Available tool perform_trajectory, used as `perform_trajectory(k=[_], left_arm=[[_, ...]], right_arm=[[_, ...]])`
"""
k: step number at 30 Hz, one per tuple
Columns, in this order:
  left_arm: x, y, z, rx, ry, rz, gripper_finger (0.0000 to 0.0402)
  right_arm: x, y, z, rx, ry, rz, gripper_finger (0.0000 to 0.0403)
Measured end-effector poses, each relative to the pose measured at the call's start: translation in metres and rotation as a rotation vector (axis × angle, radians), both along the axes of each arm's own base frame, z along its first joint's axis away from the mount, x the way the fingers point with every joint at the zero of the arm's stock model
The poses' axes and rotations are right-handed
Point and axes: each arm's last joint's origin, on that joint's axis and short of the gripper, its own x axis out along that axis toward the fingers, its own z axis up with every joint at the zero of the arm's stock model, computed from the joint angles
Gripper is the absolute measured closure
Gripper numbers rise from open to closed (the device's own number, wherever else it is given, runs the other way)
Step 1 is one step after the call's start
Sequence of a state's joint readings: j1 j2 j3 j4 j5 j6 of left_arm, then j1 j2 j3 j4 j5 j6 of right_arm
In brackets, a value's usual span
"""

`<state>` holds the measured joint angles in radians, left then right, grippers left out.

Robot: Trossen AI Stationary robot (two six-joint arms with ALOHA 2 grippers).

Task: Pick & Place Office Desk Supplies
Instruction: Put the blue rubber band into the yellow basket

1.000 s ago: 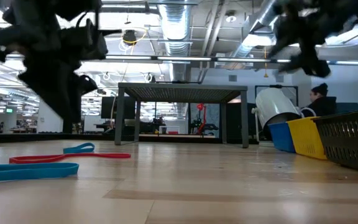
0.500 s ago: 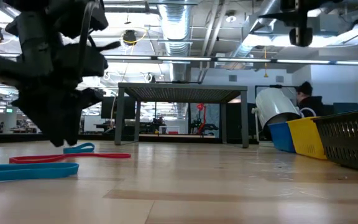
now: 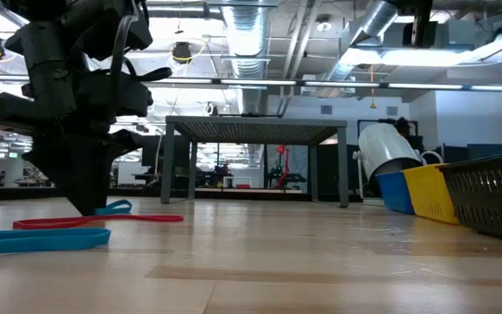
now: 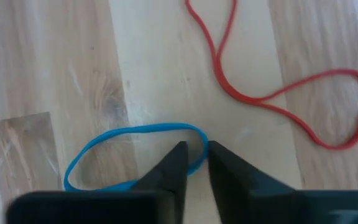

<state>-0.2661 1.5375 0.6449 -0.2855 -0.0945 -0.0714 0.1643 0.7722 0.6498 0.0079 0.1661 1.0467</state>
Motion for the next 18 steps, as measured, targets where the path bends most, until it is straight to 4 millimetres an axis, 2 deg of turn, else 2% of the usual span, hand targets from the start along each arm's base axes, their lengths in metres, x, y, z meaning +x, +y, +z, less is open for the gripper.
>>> perform_trajectory(k=[3,10,15,18], left_arm=[[0.000,0.000,0.000,-0.011,-0.004,0.043,0.0392],[-0.004,0.000,0.008,-0.073,-0.033,0.166,0.0400],[-0.008,-0.001,0.046,-0.176,-0.219,0.226,0.0401],[-0.012,0.000,0.076,-0.270,-0.393,0.263,0.0401]], right_arm=[[0.000,0.001,0.001,0.002,-0.011,0.008,0.0285],[0.000,0.005,0.008,0.013,-0.086,0.027,0.0285],[0.000,0.008,0.009,-0.033,-0.096,0.023,0.0285],[0.002,0.012,0.008,-0.105,-0.088,0.023,0.0285]])
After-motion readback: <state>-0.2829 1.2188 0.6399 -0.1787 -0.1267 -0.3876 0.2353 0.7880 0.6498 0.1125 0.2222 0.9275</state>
